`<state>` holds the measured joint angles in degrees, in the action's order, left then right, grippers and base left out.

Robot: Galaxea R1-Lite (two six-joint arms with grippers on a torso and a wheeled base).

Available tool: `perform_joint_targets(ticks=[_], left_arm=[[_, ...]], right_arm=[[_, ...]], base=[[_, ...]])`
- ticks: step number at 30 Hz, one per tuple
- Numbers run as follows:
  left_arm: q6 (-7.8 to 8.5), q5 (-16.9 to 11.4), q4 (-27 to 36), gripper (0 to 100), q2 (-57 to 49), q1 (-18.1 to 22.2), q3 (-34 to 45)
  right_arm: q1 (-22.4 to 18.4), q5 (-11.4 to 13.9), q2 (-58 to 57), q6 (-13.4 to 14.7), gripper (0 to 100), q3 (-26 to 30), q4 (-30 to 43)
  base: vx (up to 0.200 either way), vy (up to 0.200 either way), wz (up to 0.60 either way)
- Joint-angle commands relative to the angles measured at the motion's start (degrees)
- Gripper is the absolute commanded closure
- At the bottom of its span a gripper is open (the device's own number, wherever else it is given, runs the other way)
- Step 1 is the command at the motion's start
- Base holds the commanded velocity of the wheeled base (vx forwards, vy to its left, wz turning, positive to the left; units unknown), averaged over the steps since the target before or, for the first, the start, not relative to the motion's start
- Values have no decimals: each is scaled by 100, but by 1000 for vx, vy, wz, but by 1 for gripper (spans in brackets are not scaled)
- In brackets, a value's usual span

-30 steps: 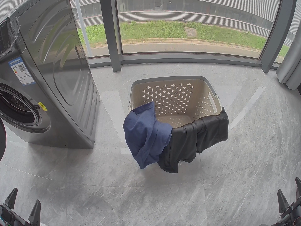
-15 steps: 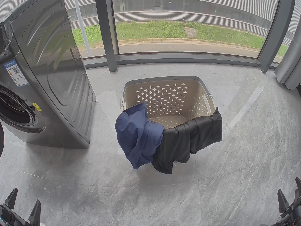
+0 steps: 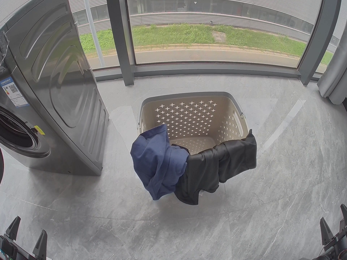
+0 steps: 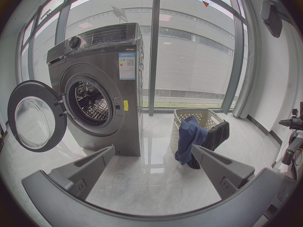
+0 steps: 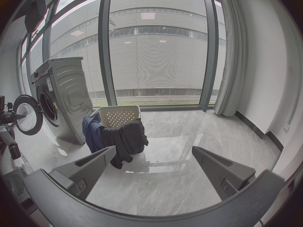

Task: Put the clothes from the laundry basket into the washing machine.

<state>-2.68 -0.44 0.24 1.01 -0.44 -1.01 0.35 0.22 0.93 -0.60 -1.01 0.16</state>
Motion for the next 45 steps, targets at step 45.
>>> perform_joint_targets(ticks=[45], left_arm=[[-4,0,2,0,-101,0,92]], right_arm=[[0,4,-93,-2,0,101,2]], base=[[0,-27,0]])
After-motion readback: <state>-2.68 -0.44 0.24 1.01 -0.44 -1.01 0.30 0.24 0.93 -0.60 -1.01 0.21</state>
